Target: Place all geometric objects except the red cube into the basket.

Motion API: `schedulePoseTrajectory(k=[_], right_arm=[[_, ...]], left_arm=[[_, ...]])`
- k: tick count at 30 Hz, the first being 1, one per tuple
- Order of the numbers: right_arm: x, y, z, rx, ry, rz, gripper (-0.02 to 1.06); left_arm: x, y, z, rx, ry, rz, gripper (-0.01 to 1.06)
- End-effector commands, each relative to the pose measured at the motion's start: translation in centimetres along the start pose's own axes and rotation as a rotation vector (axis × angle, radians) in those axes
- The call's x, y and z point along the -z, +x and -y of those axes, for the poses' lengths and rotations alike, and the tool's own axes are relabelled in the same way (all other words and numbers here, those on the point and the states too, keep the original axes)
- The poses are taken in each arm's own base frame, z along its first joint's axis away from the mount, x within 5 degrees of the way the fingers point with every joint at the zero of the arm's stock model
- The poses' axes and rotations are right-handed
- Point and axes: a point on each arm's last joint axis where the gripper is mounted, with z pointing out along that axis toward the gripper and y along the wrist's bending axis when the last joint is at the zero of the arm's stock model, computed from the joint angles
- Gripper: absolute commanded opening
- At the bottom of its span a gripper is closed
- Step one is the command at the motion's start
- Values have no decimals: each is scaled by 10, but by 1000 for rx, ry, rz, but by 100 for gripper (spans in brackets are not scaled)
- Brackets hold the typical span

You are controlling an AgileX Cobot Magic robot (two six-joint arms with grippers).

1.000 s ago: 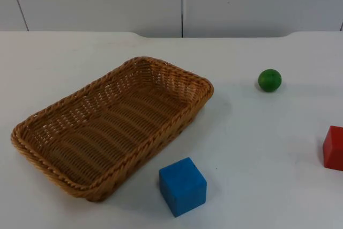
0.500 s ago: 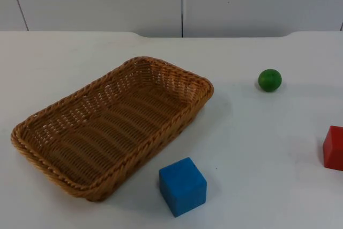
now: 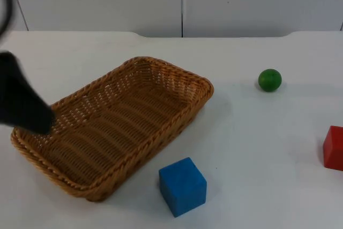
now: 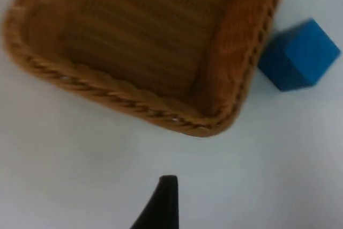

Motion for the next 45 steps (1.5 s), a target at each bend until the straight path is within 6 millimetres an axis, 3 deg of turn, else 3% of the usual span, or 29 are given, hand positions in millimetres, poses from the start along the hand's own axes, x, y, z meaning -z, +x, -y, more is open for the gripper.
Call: schedulePoseTrajectory(k=[1,5,6,12,14,17,23,30,37,45], right_arm=[[1,-3,1,-4,6,22,105],[1,-3,1,-4,7,27,105],[1,-3,1,-4,7,27,105],[1,-3,1,-5,5,27,105],[1,-3,1,-6,4,26,105],[1,-3,1,-6,4,26,105],[1,-3,1,-6,4,26,105],[1,-3,1,-6,4,26,105],[1,-3,1,-6,5,28,105],[1,-4,1,-9,5,30,105]], left_arm=[[-15,-5,15,-30,27,-19,89],[-49,-2,50,-177,17,-85,89],[-49,-2,50,-177,17,-85,89],[-79,-13,100,-418,-42,-167,89],[-92,-19,113,-402,-80,-191,89],[-105,-24,118,-395,-117,-211,89],[-139,-27,136,-658,-148,-319,89],[-169,-22,150,-865,-157,-270,89],[-195,-23,141,-909,-262,-269,89],[-211,-19,138,-929,-256,-276,89]])
